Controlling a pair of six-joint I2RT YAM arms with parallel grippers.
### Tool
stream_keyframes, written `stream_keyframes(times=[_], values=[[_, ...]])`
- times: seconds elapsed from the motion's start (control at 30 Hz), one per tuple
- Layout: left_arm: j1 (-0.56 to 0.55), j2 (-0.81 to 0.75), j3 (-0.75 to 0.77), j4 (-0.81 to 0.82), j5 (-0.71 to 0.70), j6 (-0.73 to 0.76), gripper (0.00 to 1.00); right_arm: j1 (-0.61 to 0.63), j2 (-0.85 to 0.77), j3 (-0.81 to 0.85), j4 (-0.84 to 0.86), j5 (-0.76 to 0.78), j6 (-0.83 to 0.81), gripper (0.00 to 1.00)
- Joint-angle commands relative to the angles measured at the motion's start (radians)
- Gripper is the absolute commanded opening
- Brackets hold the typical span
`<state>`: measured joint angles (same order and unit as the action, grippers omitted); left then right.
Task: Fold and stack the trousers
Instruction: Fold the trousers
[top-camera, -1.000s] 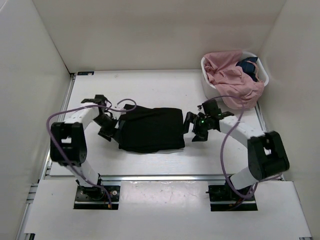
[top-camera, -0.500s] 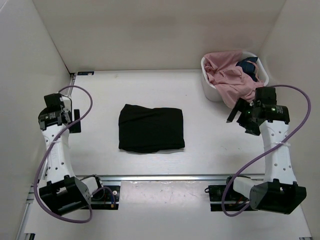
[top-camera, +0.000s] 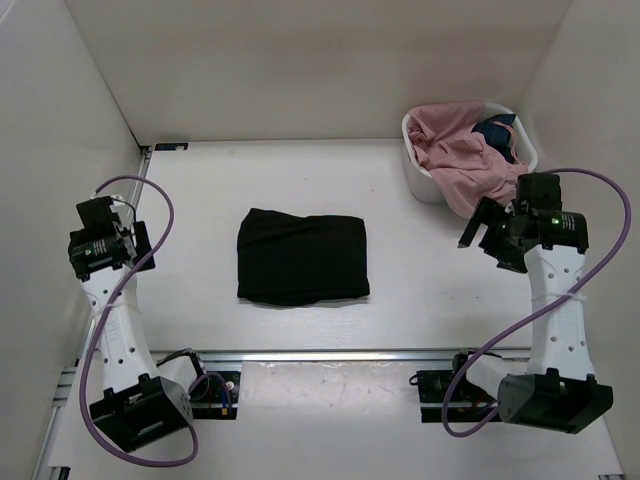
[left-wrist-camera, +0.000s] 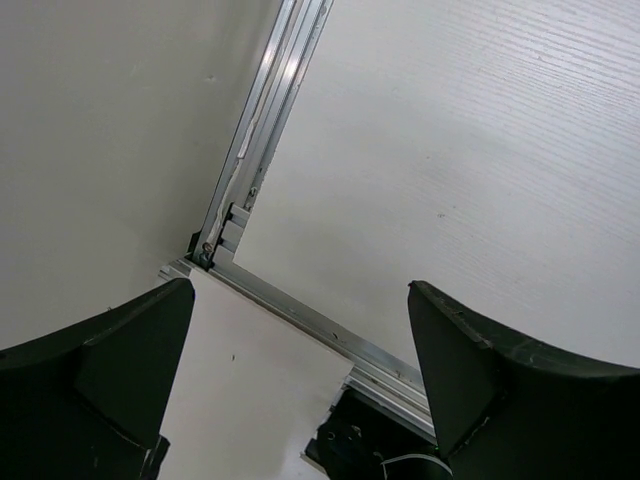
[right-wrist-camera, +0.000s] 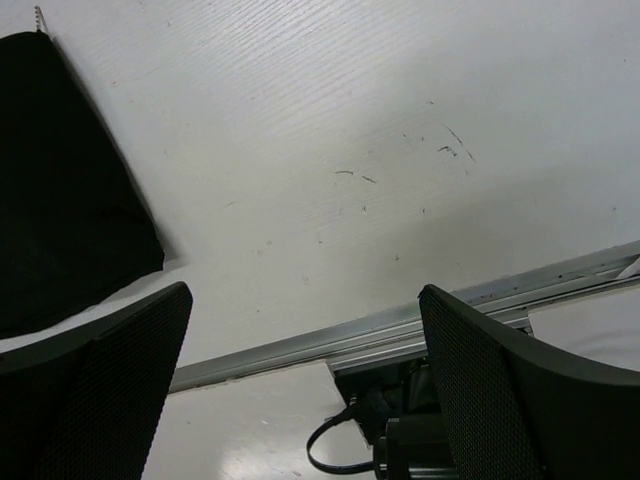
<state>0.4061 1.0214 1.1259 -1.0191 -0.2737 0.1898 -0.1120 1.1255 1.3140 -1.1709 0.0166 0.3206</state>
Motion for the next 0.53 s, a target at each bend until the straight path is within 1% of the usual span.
stream_keyframes(times=[0.0,0.13,0.2,0.43,0.5], values=[[0.005,-0.011,-0.005,0.005,0.007,0.005,1.00,-0.003,-0.039,0.033,-0.024,0.005,-0.020,0.99],[0.005,-0.011,0.006,0.005,0.007,0.005,1.00,-0.003,-0.049,0.033,-0.046,0.042,-0.020,0.99],[0.005,-0.011,0.015,0.005,0.030,0.005,1.00,-0.003,-0.058,0.033,-0.055,0.042,-0.020,0.99],[0.005,-0.001,0.055,0.005,0.051,0.005,1.00,-0.003,-0.076,0.033,-0.055,0.042,-0.029,0.99],[0.005,-0.001,0.064,0.005,0.062,0.005,1.00,-0.003,-0.087,0.033,-0.026,0.062,-0.029,0.99]])
